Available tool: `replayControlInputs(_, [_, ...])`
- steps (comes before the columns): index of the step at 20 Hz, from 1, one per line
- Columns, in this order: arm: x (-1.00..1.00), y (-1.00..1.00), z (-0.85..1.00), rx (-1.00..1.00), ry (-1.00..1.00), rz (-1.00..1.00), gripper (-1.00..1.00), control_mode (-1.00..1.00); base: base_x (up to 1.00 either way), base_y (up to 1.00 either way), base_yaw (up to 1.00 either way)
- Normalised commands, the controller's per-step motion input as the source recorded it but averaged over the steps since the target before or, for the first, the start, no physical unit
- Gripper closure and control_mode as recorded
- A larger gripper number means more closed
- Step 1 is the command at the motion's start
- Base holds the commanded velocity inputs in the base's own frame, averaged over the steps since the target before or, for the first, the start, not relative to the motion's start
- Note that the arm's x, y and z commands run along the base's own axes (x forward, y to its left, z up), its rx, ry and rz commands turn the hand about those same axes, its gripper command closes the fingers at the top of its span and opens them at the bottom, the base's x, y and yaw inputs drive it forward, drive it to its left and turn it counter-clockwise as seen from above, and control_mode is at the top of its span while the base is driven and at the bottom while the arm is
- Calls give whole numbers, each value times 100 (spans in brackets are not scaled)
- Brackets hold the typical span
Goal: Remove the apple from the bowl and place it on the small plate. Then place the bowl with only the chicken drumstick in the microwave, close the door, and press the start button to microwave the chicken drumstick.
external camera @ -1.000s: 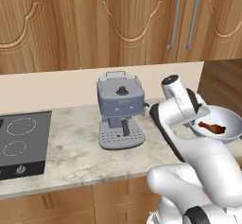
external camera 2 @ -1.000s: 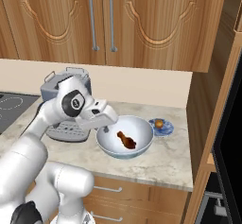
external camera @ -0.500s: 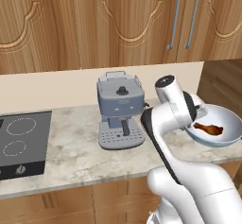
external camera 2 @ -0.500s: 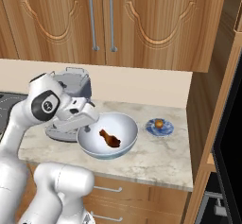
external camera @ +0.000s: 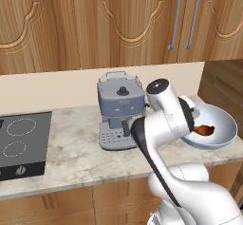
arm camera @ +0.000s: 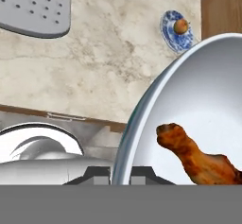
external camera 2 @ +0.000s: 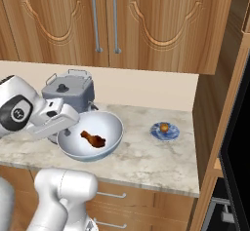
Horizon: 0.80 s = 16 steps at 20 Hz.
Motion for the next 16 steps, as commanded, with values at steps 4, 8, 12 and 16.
replayControlInputs(4, [-31,50,9,0,2,19,100,-100,0,0,0])
replayControlInputs(8, [-25,12,15,-1,0,12,100,-100,0,0,0])
replayControlInputs(12, [-12,7,6,-3,0,3,100,-100,0,0,0])
replayControlInputs(16, [-4,0,0,0,0,0,100,-100,0,0,0])
